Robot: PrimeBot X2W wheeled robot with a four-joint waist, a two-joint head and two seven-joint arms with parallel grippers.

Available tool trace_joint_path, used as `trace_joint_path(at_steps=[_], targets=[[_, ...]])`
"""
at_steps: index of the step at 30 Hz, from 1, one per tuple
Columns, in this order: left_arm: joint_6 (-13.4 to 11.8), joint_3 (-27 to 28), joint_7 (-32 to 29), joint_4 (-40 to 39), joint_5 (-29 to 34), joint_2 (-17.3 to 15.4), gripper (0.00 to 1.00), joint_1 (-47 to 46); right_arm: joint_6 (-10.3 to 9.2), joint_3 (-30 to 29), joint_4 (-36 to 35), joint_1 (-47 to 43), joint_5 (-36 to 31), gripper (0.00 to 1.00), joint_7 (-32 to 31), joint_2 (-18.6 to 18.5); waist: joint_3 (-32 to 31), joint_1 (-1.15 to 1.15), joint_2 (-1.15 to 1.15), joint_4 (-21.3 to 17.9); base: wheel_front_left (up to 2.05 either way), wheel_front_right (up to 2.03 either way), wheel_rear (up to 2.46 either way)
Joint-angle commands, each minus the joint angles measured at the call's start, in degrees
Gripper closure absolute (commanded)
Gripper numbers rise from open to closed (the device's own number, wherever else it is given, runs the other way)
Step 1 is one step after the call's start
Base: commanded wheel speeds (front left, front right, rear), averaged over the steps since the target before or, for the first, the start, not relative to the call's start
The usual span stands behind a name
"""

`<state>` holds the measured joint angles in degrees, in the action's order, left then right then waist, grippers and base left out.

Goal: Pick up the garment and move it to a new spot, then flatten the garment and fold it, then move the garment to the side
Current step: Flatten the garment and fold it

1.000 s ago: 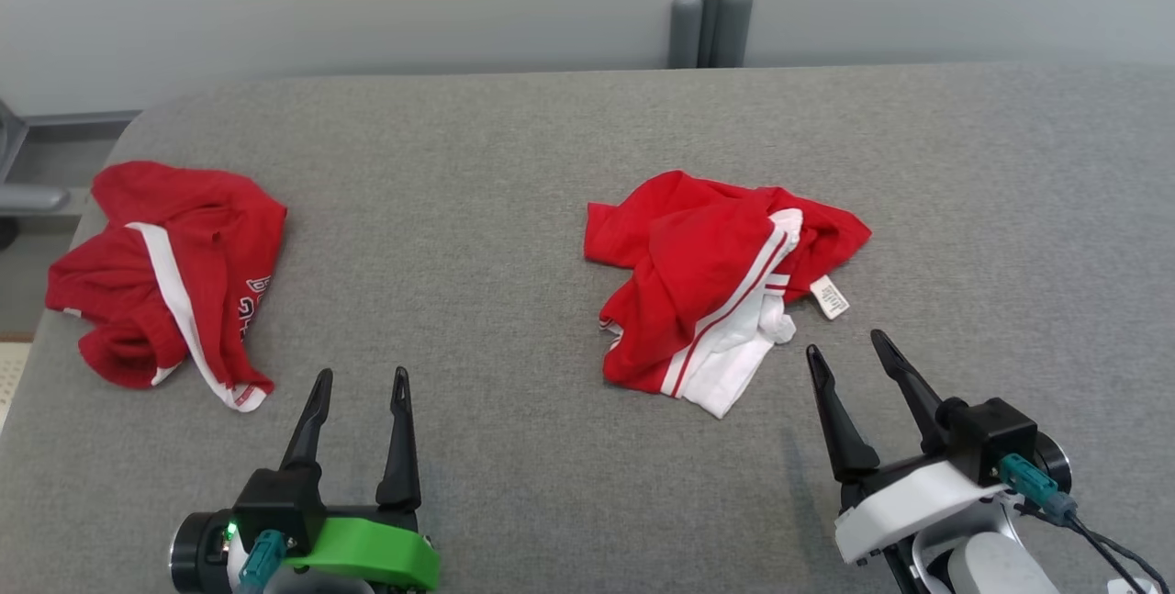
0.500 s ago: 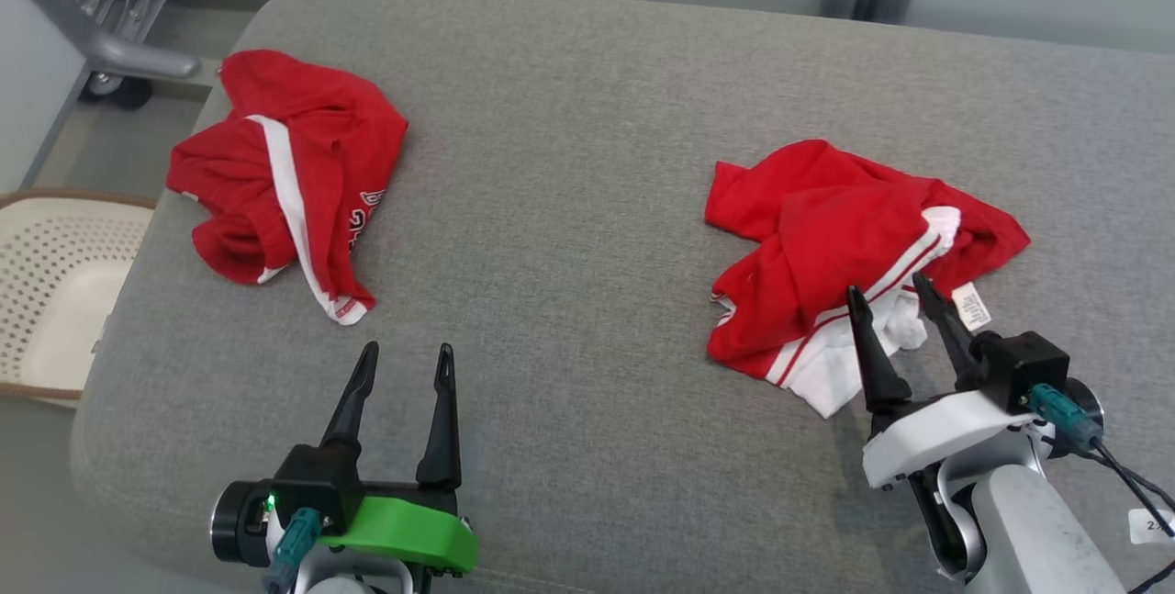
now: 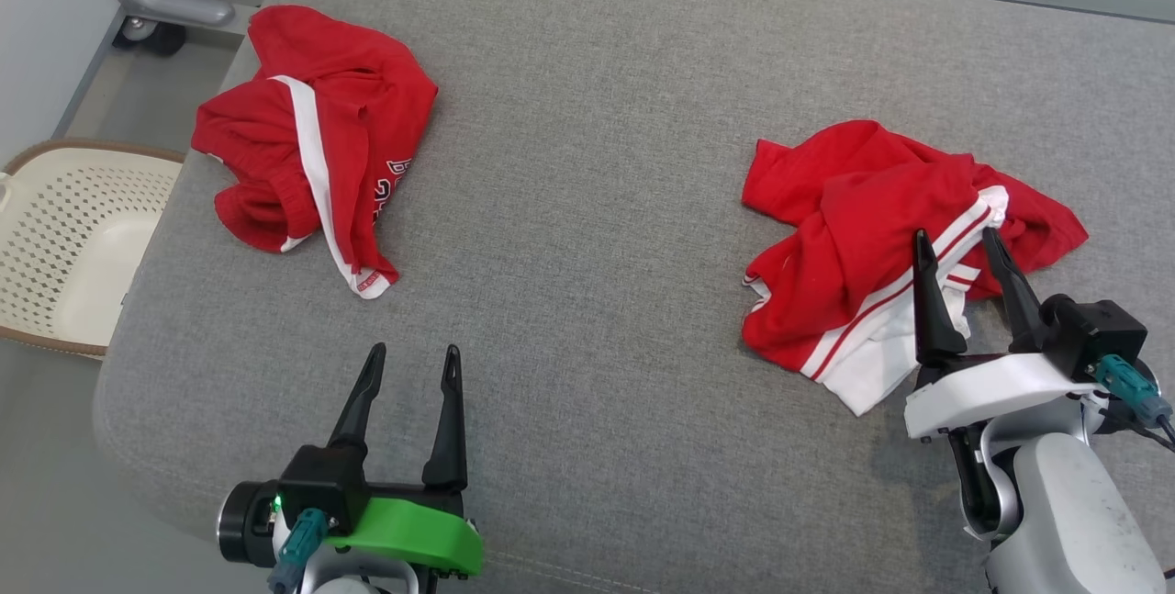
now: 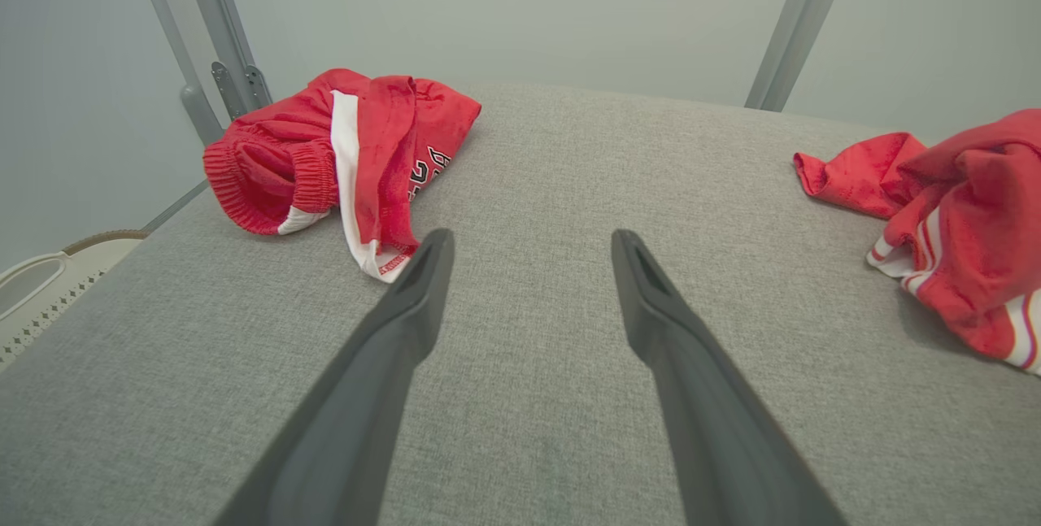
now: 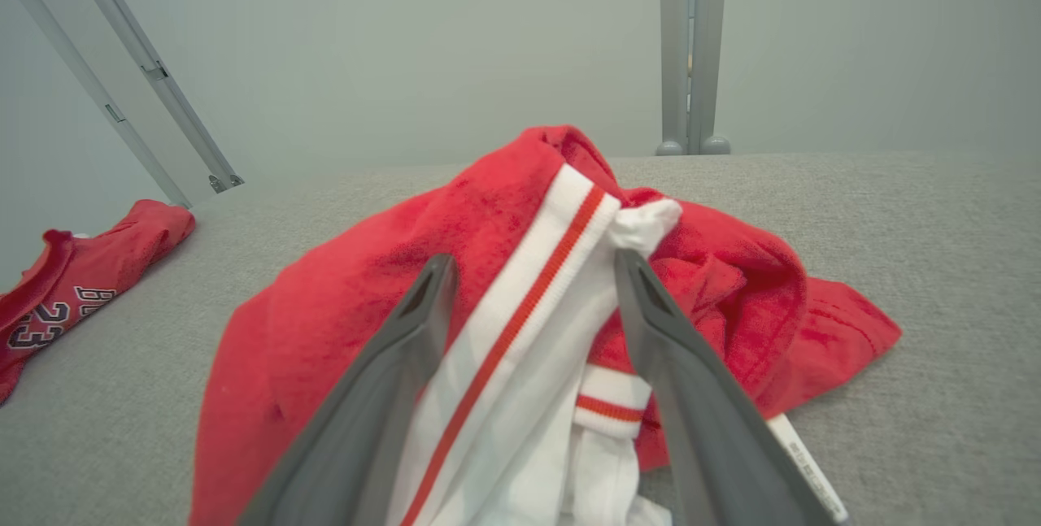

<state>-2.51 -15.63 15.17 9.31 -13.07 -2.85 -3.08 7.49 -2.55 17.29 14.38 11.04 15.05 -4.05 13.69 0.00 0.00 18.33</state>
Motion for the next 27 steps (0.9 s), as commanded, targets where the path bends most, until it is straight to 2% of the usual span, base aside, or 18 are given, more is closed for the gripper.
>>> trace_joint_path(at_steps=[1,7,8,9,10,20,27], targets=[[0.2,-0.02,-0.03,0.15,-0.24,-0.07,0.0,-0.76,0.0,-0.3,0.42,-0.18,0.37,0.0,0.19,-0.02,-0.05,0.0,0.0,-0.12,0.0,0.0,0.0],[0.31,-0.39,-0.03,0.41,0.01,-0.07,0.0,-1.26,0.0,0.22,3.61,0.99,1.28,0.0,0.19,0.34,0.23,0.0,0.0,0.05,0.0,0.0,0.0],[0.38,-0.45,-0.03,0.44,0.1,-0.07,0.0,-1.25,0.0,0.59,4.31,1.33,1.48,0.14,0.19,0.4,0.26,0.0,0.0,0.18,0.0,0.0,0.0],[0.42,-0.5,-0.03,0.49,0.14,-0.07,0.0,-1.25,0.0,0.8,4.92,1.69,1.68,0.6,0.18,0.43,0.28,0.0,0.0,0.33,0.0,0.0,0.0],[0.49,-0.57,-0.03,0.5,0.11,-0.07,0.0,-1.24,0.0,0.76,5.3,1.99,1.95,1.0,0.19,0.38,0.3,0.0,0.0,0.5,0.0,0.0,0.0],[0.63,-0.27,-0.03,0.94,-0.51,-0.07,0.0,-0.28,0.0,5.62,2.91,4.59,3.92,1.0,0.19,-0.67,-0.31,0.0,0.0,1.56,0.0,0.0,0.0],[1.05,-1.07,-0.03,1.18,-1.54,-0.07,0.0,-0.08,0.0,15.71,-0.76,9.69,6.7,1.0,0.19,-1.26,-0.95,0.0,0.0,1.25,0.0,0.0,0.0]])
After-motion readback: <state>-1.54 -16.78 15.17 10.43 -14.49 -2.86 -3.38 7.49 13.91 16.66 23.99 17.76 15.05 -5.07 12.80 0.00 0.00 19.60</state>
